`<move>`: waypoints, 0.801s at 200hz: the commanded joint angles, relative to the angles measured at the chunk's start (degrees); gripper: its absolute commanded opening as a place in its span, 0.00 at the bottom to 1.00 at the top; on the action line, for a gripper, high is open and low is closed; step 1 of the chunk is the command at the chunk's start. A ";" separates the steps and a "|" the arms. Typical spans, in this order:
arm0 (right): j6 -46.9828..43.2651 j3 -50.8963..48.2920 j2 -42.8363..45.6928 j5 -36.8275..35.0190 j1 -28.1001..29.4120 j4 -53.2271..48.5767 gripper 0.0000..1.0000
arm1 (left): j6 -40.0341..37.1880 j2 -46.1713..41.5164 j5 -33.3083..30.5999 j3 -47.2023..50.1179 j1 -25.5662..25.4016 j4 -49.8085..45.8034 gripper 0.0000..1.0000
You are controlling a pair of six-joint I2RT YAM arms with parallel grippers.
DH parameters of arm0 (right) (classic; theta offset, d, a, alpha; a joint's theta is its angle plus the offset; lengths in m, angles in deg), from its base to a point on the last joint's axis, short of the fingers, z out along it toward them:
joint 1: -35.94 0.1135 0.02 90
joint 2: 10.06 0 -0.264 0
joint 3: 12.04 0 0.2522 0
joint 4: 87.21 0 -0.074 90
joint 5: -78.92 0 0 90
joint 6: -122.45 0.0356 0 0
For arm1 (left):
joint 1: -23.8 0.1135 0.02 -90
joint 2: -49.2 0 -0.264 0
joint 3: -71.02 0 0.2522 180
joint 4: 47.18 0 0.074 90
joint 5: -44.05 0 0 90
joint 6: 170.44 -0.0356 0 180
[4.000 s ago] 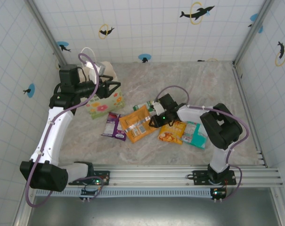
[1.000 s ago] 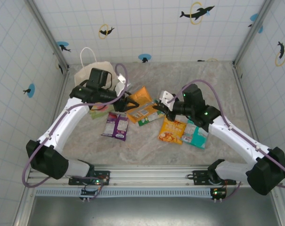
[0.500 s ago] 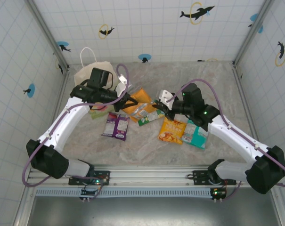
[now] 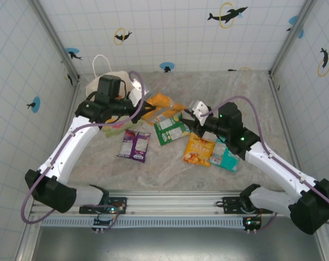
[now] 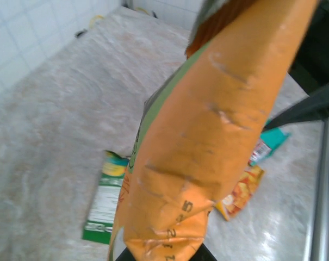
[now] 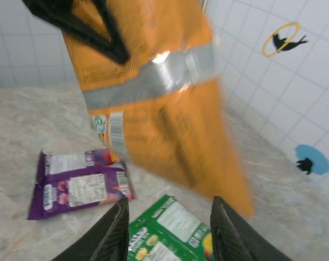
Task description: Place the snacks into the paper bag
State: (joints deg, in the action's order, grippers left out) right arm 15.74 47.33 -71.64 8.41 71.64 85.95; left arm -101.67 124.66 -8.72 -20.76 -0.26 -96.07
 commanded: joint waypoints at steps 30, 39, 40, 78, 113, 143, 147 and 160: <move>12.11 -7.14 5.15 -3.12 -2.39 12.60 0.55 | 2.34 -2.17 -11.74 -5.91 0.17 6.61 0.00; 12.84 -7.51 5.35 -3.31 -2.55 12.75 0.56 | 2.34 -1.86 -13.87 -7.42 0.17 6.64 0.00; 12.93 -7.53 5.34 -3.31 -2.56 12.81 0.56 | 2.34 -1.83 -14.17 -7.59 0.16 6.60 0.00; 15.08 -8.69 5.21 -2.14 -2.64 14.41 0.57 | 2.01 1.34 -25.44 -15.49 0.35 6.77 0.00; 15.45 -8.51 4.48 -0.70 -2.31 14.24 0.58 | 3.14 4.16 -26.24 -21.88 3.88 8.73 0.00; 14.95 -8.22 4.36 0.11 -2.13 13.07 0.57 | 8.59 4.17 -20.96 -22.42 11.44 14.19 0.00; 14.92 -8.17 4.34 0.11 -2.13 12.77 0.57 | 9.36 4.17 -20.04 -22.48 12.71 14.51 0.00; 14.44 -8.00 4.52 0.27 -2.11 11.86 0.57 | 11.06 4.08 -17.61 -22.56 15.79 14.44 0.00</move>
State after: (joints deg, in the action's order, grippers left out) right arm 30.34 39.26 -67.40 7.54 69.28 97.18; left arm -95.90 128.59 -30.71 -41.26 10.72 -85.58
